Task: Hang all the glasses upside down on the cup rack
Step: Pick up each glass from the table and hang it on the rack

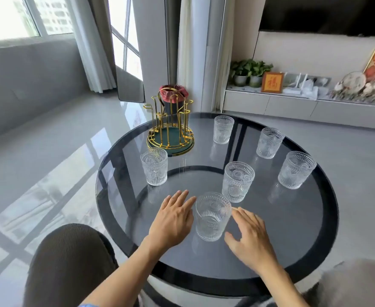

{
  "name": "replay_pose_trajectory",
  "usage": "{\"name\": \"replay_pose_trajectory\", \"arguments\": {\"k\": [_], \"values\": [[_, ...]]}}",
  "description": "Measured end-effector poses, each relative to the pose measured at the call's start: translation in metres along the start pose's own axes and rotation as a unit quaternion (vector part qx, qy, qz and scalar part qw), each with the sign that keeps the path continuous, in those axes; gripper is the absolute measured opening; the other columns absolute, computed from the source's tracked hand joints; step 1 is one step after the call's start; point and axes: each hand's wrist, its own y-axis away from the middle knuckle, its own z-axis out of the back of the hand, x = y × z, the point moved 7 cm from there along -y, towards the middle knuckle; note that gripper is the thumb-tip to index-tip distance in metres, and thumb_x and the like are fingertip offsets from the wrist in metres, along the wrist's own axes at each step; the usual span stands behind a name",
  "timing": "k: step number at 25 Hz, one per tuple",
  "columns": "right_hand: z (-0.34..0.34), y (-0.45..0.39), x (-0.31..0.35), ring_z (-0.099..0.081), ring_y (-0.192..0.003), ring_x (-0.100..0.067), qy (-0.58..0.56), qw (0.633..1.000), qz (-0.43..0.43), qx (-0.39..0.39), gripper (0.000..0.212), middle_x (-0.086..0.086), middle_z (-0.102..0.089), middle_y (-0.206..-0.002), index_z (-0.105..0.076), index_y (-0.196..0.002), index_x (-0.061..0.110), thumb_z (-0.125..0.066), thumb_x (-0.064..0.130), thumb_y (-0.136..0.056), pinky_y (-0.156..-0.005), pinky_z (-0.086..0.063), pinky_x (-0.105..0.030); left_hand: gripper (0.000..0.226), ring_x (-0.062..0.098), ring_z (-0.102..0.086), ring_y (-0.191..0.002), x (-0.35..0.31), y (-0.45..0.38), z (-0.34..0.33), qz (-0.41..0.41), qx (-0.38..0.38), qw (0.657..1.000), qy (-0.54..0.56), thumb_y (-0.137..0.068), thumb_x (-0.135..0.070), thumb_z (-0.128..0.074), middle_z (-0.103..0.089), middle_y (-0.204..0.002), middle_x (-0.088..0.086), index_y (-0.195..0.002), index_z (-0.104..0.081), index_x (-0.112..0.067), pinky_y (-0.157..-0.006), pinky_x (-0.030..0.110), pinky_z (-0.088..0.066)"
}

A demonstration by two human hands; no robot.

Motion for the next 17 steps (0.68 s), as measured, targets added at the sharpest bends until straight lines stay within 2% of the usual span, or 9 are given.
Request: {"name": "replay_pose_trajectory", "arguments": {"k": [2,4,5,7,9,12,15,17], "values": [[-0.007,0.003,0.0,-0.031,-0.133,-0.006,-0.053,0.997,-0.012,0.057,0.075,0.013,-0.046,-0.139,-0.039,-0.141,0.027,-0.062,0.053,-0.074,-0.113,-0.022,-0.036,0.054,0.025,-0.02,-0.151,-0.004,-0.001,0.004,-0.004,-0.013,1.0,-0.006,-0.098,-0.033,-0.027,-0.027,-0.162,0.007,-0.151,-0.032,-0.023,-0.122,0.04,-0.011],[-0.016,0.006,0.002,-0.022,-0.133,0.001,-0.138,0.984,-0.066,0.09,0.094,0.023,-0.035,-0.144,-0.025,-0.146,0.039,-0.065,0.068,-0.066,-0.114,-0.023,-0.036,0.053,0.029,-0.021,-0.15,-0.009,-0.003,0.005,-0.019,0.009,0.999,-0.04,-0.098,-0.032,-0.027,-0.026,-0.162,0.01,-0.15,-0.032,-0.023,-0.12,0.043,-0.014],[-0.018,0.004,0.006,-0.027,-0.135,-0.004,-0.176,0.977,-0.088,0.081,0.098,0.023,-0.038,-0.144,-0.027,-0.146,0.041,-0.069,0.069,-0.061,-0.113,-0.027,-0.038,0.052,0.031,-0.022,-0.148,-0.009,-0.006,0.007,-0.036,0.037,0.996,-0.066,-0.098,-0.032,-0.027,-0.027,-0.161,0.012,-0.149,-0.032,-0.023,-0.118,0.044,-0.018],[-0.017,0.001,0.015,-0.041,-0.131,-0.013,-0.21,0.971,-0.106,0.045,0.095,0.017,-0.052,-0.134,-0.042,-0.138,0.038,-0.077,0.064,-0.054,-0.107,-0.036,-0.038,0.048,0.033,-0.032,-0.141,-0.01,-0.01,0.017,-0.084,0.105,0.986,-0.103,-0.099,-0.033,-0.031,-0.034,-0.155,0.013,-0.145,-0.036,-0.025,-0.111,0.045,-0.032],[-0.014,-0.002,0.024,-0.052,-0.122,-0.011,-0.246,0.963,-0.105,0.037,0.083,0.016,-0.061,-0.123,-0.05,-0.124,0.043,-0.085,0.051,-0.049,-0.099,-0.043,-0.029,0.042,0.029,-0.047,-0.13,-0.007,-0.016,0.039,-0.114,0.124,0.982,-0.088,-0.097,-0.033,-0.039,-0.048,-0.144,0.004,-0.139,-0.045,-0.027,-0.1,0.041,-0.044],[-0.001,-0.012,0.039,-0.062,-0.105,-0.003,-0.309,0.947,-0.085,0.013,0.077,0.022,-0.067,-0.11,-0.054,-0.11,0.053,-0.092,0.034,-0.046,-0.081,-0.045,-0.009,0.035,0.015,-0.061,-0.116,-0.003,-0.028,0.087,-0.134,0.043,0.989,0.046,-0.097,-0.031,-0.046,-0.063,-0.132,-0.009,-0.128,-0.061,-0.027,-0.094,0.027,-0.05],[0.029,-0.047,0.069,-0.065,-0.101,-0.003,-0.355,0.933,-0.054,-0.022,0.082,0.021,-0.067,-0.114,-0.056,-0.119,0.046,-0.09,0.036,-0.045,-0.077,-0.046,-0.008,0.027,-0.001,-0.064,-0.097,0.013,-0.047,0.14,-0.123,-0.026,0.976,0.178,-0.095,-0.029,-0.054,-0.069,-0.117,-0.015,-0.117,-0.069,-0.026,-0.08,0.008,-0.047],[0.059,-0.085,0.084,-0.064,-0.103,-0.005,-0.377,0.925,-0.028,-0.05,0.085,0.017,-0.067,-0.115,-0.052,-0.123,0.043,-0.089,0.039,-0.047,-0.08,-0.048,-0.013,0.025,-0.004,-0.066,-0.088,0.03,-0.07,0.179,-0.101,-0.107,0.959,0.241,-0.092,-0.022,-0.058,-0.072,-0.105,-0.017,-0.111,-0.073,-0.024,-0.074,0.012,-0.053]]}}
